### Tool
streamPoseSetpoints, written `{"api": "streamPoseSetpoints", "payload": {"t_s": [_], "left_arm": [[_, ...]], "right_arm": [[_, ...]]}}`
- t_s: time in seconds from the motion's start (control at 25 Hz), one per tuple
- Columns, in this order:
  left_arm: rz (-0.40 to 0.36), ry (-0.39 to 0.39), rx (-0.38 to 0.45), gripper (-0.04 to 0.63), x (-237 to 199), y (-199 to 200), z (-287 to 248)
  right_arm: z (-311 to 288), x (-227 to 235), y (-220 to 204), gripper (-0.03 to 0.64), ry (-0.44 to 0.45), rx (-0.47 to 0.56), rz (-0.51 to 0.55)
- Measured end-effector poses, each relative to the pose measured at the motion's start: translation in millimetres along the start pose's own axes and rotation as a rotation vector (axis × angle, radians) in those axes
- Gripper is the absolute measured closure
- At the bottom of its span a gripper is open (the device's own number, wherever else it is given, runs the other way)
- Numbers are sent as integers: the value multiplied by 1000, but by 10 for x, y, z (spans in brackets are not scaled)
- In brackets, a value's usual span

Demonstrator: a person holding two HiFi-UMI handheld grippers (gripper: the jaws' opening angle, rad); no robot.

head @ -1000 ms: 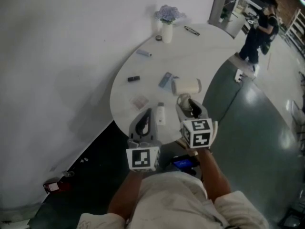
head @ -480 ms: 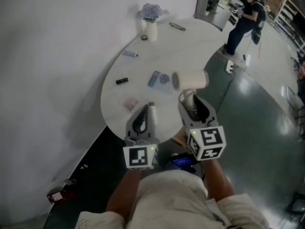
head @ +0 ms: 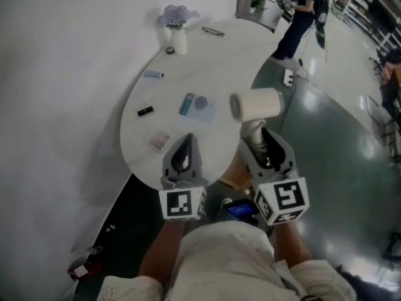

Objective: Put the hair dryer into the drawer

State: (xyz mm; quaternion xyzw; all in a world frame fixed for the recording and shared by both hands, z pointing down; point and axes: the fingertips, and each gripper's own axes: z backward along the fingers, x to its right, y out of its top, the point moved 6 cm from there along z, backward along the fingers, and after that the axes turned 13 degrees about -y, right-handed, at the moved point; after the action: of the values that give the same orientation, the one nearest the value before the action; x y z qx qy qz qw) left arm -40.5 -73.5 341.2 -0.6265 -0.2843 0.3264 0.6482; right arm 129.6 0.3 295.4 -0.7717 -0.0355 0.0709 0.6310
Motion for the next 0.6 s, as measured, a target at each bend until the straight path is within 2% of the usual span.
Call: {"api": "streamPoseSetpoints", "payload": {"t_s": [0.36, 0.6], "left_arm": [[15, -54, -10, 594, 125, -62, -151], [23, -72, -15, 594, 197, -101, -193]], "right_arm": [[199, 348, -223, 388, -29, -119, 53], [230, 414, -486, 389, 0, -216, 93]]}}
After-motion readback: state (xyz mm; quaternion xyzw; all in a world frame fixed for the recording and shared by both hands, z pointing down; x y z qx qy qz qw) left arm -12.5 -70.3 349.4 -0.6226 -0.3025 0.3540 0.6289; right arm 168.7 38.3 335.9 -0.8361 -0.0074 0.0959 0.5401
